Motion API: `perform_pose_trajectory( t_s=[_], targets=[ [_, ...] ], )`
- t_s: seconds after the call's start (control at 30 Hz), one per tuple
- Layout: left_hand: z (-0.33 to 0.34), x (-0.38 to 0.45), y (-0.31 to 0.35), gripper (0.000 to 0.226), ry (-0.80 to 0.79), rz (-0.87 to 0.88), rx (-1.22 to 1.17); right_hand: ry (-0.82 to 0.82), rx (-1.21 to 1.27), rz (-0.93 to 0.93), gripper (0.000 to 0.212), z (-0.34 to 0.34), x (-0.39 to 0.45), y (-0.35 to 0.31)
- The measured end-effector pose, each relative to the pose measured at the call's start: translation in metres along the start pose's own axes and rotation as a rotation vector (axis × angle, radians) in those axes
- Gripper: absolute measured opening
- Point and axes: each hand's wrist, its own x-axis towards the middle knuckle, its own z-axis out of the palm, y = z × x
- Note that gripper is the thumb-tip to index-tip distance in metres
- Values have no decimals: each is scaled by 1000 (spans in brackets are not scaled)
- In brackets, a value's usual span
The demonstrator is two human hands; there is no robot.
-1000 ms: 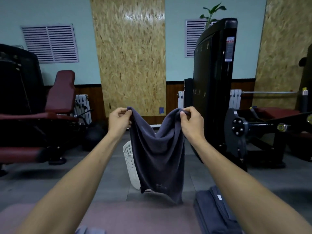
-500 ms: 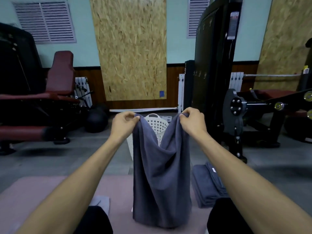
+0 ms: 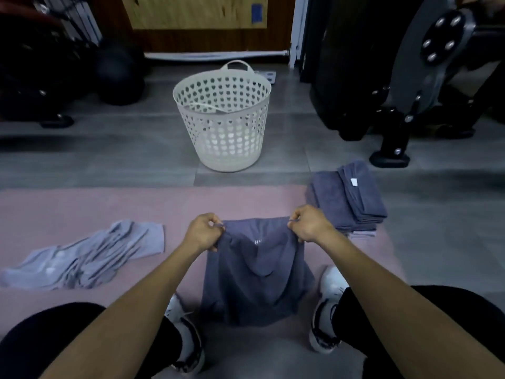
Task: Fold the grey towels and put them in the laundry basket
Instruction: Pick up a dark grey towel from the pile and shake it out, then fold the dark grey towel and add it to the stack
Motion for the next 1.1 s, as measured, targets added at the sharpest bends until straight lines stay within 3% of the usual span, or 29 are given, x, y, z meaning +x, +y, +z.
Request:
perform_pose_trajectory(
  t_s=[0.2, 0.47, 0.67, 0.87, 1.1],
  targets=[
    [30, 81, -51, 10, -62, -144, 133, -156, -1, 82, 13, 52, 76, 23],
    [58, 198, -117, 5, -100, 4, 543, -293, -65, -1, 22, 118, 182, 38],
    [73, 264, -137, 20, -63, -40, 344, -301, -112, -115, 17, 146, 245, 37],
    [88, 291, -161, 12, 56, -106, 107, -356, -136, -168, 17, 162, 281, 59],
    [106, 298, -169, 11, 220, -225, -14, -298, 211, 14, 14, 200, 304, 60]
  ],
)
